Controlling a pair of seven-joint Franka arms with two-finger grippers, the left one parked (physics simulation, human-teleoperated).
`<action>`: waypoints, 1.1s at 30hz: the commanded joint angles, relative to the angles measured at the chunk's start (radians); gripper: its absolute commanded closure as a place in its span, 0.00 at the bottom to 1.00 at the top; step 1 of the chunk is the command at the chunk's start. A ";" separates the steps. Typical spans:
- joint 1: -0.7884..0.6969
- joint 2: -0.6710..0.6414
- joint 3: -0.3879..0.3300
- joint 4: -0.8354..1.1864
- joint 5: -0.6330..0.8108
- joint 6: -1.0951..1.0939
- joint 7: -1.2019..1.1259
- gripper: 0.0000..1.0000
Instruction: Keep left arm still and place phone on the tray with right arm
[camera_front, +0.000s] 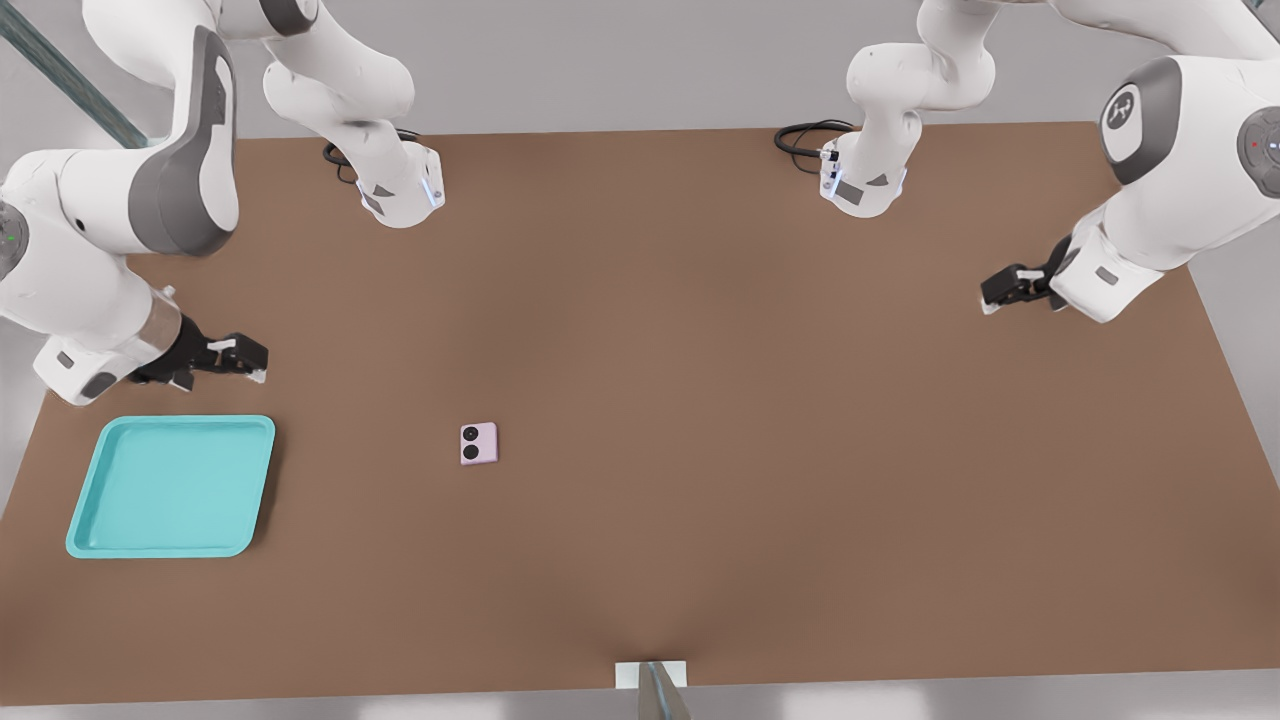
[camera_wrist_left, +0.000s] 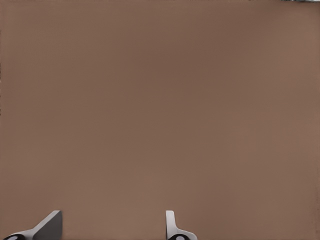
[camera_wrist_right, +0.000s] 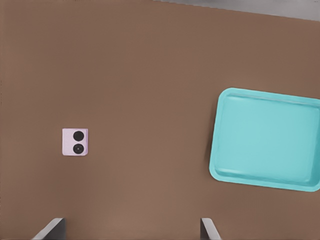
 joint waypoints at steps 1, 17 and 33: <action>0.005 -0.017 0.018 -0.018 -0.010 0.142 0.071 0.00; 0.301 0.480 0.120 -0.072 -0.113 0.632 1.055 0.00; 0.161 0.425 0.208 -0.394 -0.148 0.827 0.846 0.00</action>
